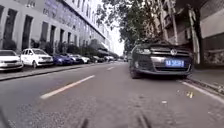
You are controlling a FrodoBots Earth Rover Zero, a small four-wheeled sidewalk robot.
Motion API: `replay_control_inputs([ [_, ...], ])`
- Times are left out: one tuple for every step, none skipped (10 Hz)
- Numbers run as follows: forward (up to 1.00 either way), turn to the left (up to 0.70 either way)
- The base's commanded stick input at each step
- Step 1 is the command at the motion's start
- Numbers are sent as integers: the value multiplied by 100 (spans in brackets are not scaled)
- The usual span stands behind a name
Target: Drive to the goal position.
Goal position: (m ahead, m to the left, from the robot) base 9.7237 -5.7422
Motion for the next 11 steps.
replay_control_inputs([
  [70, 14],
  [70, 13],
  [70, 3],
  [70, 0],
  [70, 0],
  [70, 0],
  [70, 0],
  [70, 0],
  [70, 0],
  [70, 0],
  [70, 0],
])
